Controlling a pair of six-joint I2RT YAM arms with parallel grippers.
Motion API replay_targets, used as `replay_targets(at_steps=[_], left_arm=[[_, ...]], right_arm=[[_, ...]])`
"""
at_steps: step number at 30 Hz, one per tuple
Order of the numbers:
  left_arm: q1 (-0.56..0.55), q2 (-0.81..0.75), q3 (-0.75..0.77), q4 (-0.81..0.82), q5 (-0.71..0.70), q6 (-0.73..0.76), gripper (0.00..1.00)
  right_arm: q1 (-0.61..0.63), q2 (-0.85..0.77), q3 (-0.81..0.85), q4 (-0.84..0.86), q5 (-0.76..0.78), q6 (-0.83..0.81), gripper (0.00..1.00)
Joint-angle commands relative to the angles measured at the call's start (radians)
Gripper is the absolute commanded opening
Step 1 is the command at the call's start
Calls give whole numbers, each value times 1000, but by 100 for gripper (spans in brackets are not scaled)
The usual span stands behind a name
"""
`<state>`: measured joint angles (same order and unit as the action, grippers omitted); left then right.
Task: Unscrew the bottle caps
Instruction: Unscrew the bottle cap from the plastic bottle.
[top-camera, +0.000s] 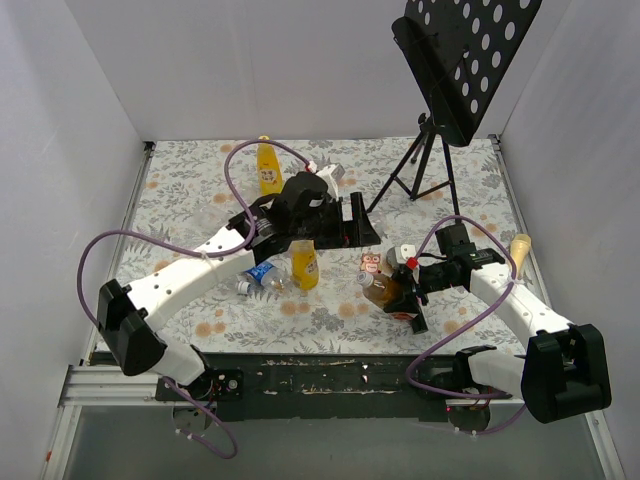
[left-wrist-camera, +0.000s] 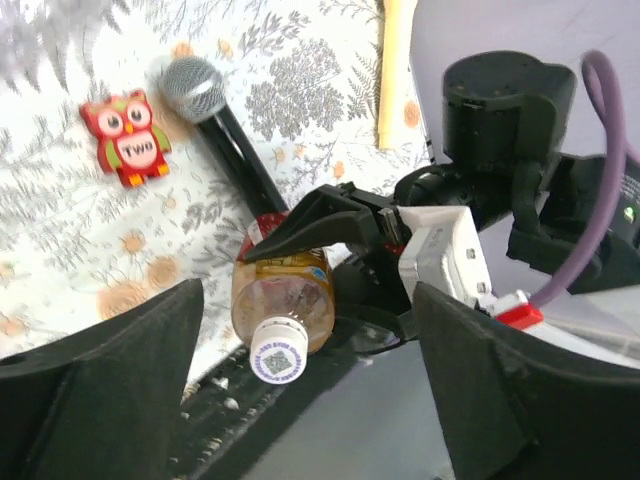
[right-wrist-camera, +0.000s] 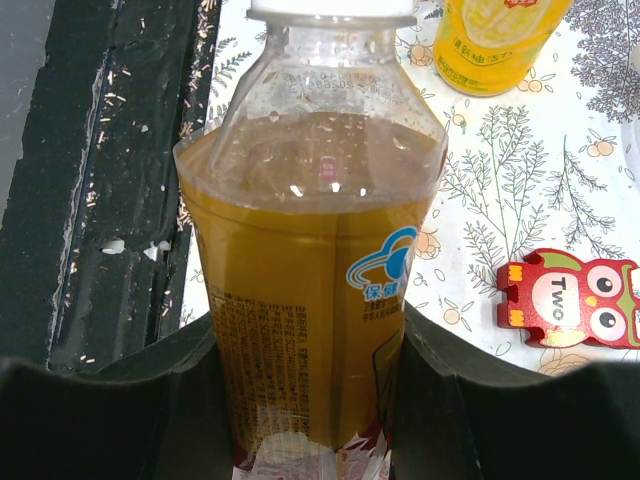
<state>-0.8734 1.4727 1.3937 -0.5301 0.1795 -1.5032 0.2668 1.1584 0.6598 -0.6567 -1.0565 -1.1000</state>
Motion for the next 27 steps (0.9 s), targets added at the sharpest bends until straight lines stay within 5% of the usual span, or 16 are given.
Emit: replay_targets(at_steps=[1,8,12,18,27], left_arm=[[4,-153,-43,119,91,425,95],[2,-331,-352,294,480,1013,98],[2,-331,-420,334,542,1247,98],[2,-197,-351,324,555,1321,94],[-1,-109,-323,369,551,1273,74]], right_arm=[[5,-3,4,-18,-16,-12,1],[5,1,6,-21,-20,-17,1],[5,0,6,-23,-20,-18,1],[5,-3,4,-23,-14,-17,1],[5,-2,4,-23,-17,-18,1]])
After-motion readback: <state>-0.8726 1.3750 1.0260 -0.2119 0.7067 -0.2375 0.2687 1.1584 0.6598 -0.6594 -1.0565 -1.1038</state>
